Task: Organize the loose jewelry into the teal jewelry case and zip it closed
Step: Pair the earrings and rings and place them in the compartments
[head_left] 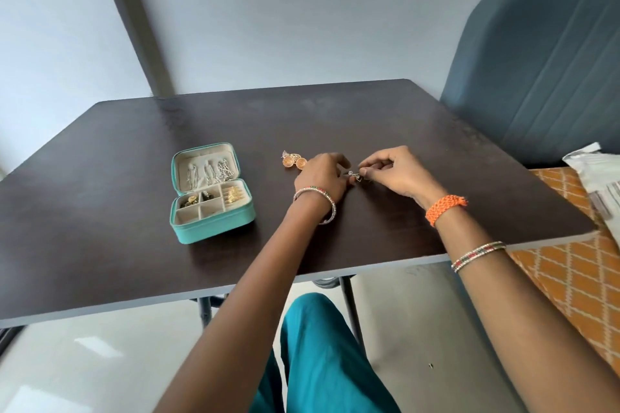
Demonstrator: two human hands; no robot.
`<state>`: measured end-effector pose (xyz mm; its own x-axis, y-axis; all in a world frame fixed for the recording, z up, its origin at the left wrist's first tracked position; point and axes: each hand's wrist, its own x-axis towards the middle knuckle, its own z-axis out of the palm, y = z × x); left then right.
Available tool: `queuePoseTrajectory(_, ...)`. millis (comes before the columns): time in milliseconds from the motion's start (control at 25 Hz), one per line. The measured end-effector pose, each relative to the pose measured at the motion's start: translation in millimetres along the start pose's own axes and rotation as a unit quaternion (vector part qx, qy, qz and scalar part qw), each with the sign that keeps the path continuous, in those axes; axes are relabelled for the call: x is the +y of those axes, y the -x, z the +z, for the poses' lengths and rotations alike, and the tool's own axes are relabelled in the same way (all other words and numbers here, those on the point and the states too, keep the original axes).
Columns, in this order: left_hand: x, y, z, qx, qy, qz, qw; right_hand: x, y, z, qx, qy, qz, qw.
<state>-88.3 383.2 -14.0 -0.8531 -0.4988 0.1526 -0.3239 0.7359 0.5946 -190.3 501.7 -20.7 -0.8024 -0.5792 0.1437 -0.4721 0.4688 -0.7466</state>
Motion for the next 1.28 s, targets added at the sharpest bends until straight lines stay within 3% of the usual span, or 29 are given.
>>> queuePoseTrajectory(240, 1.6, -3.9, -2.0, 0.02, 0.0, 0.004, 1.0, 0.6, 4.5, 5.9, 0.041, 0.003, -0.01, 0.999)
queuePoseTrajectory(440, -12.7, -1.2, -7.0, 0.012, 0.198, 0.061, 0.978, -13.1, 18.2, 4.2, 0.006, -0.155, -0.015, 0.988)
queuePoseTrajectory(560, -17.3, 17.3, -21.0, -0.009, 0.354, 0.065, 0.933, -34.4, 37.1, 0.7, -0.048, -0.282, 0.003, 0.958)
queuePoseTrajectory(720, -25.1, 49.6, -37.6, -0.099, 0.526, 0.036, 0.844, -54.1, 60.8, 1.2, -0.104, -0.424, 0.026, 0.899)
queuePoseTrajectory(1040, -33.9, 79.3, -53.1, -0.119, 0.705, -0.013, 0.699, -81.5, 84.8, 12.6, -0.19, -0.542, 0.037, 0.817)
queuePoseTrajectory(1160, -34.7, 83.6, -57.7, -0.104, 0.73, -0.012, 0.675, -88.4, 87.7, 9.6, -0.213, -0.539, 0.012, 0.815)
queuePoseTrajectory(1280, -36.1, 85.0, -61.3, -0.109, 0.748, -0.006, 0.655, -96.2, 90.0, 4.8, -0.215, -0.497, -0.025, 0.84)
